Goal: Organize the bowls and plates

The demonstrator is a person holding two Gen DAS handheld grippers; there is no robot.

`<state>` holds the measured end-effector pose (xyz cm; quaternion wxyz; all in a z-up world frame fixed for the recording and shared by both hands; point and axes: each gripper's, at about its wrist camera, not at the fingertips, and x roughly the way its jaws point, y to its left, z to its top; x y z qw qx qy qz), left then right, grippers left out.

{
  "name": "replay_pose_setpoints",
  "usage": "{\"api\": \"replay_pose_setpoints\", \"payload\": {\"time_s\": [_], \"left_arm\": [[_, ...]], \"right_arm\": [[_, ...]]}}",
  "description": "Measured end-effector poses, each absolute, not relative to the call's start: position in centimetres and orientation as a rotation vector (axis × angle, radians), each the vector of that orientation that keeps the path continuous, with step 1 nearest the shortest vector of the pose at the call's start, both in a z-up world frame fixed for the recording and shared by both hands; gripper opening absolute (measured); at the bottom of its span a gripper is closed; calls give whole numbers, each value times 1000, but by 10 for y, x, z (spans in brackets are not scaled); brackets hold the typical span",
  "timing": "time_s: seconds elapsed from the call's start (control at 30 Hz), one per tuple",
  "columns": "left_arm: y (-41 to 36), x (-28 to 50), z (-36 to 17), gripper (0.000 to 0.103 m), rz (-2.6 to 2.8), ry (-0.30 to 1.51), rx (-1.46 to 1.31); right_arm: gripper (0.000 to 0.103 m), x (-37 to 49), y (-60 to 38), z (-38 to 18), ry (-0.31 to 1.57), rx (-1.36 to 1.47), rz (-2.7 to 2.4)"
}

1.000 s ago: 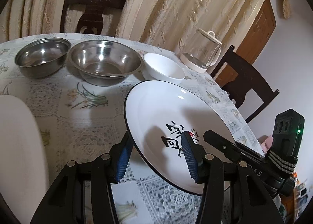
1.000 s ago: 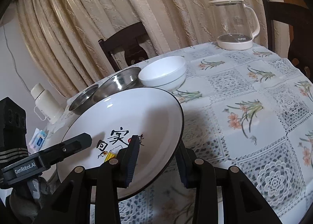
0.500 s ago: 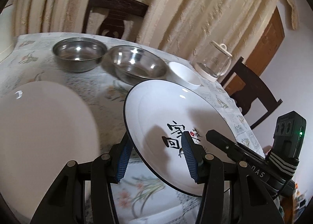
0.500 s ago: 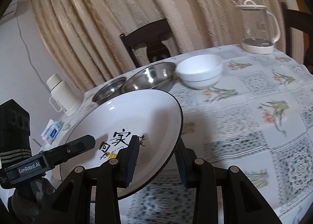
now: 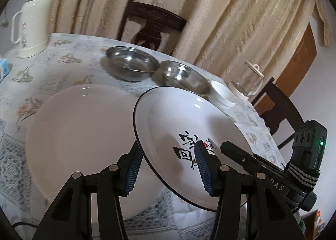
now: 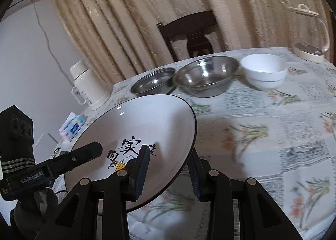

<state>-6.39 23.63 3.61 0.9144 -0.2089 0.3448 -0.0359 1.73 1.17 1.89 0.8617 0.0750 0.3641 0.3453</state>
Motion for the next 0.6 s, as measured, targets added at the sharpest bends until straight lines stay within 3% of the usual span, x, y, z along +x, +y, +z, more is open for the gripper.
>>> {"api": "replay_pose_setpoints", "payload": {"time_s": [0.6], "left_arm": [[284,-90,17,52,-1,723,-495]], "right_arm": [[39,1,63,10,815,76,766]]}}
